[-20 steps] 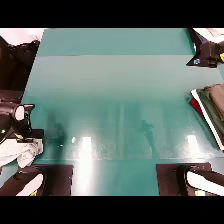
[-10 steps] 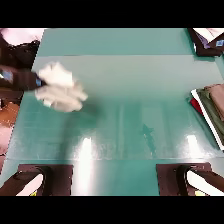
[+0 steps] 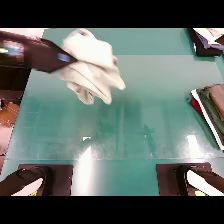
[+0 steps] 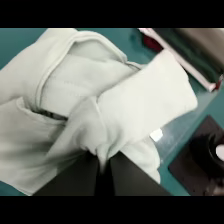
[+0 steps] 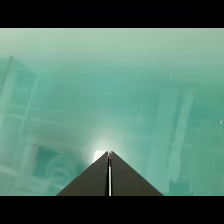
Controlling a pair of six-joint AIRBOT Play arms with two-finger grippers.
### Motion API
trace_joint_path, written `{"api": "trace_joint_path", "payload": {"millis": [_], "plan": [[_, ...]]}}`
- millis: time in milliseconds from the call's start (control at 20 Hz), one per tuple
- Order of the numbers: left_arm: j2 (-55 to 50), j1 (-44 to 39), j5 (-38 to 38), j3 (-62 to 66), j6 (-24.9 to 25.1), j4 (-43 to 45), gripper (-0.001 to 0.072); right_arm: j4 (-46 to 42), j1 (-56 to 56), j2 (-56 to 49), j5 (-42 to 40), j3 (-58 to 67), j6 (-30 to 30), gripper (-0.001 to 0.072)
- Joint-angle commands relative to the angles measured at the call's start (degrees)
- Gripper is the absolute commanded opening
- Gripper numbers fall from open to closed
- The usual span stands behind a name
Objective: Fold the shirts.
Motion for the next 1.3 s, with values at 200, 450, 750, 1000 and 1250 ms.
{"api": "trace_joint_path", "payload": {"millis": [200, 450, 750, 1000, 1250], "plan": [[-22.75, -12.44, -0.5, 0.66, 4.09, 4.15, 0.0236, -0.02, -0.07, 0.07, 5.25, 0.0, 0.04, 0.0019], [-20.59, -4.2, -8.15, 0.72, 2.08, 6.03, 0.0541, -0.09, -0.15, 0.04, 5.7, 0.0, 0.02, 0.0019], [-16.09, -3.1, -1.79, -14.75, 1.44, 8.9, 0.0541, -0.22, -0.15, 0.04, 5.55, 0.0, 0.02, 0.0019], [-16.04, -3.13, 15.61, -37.4, 0.07, 1.09, 0.0541, -0.22, -0.15, 0.04, 5.46, 0.0, 0.02, 0.0019], [-16.04, -9.11, 33.16, -45.86, 0.74, -1.75, 0.0542, -0.22, -0.15, 0.04, 5.07, 0.0, 0.02, 0.0019]]}}
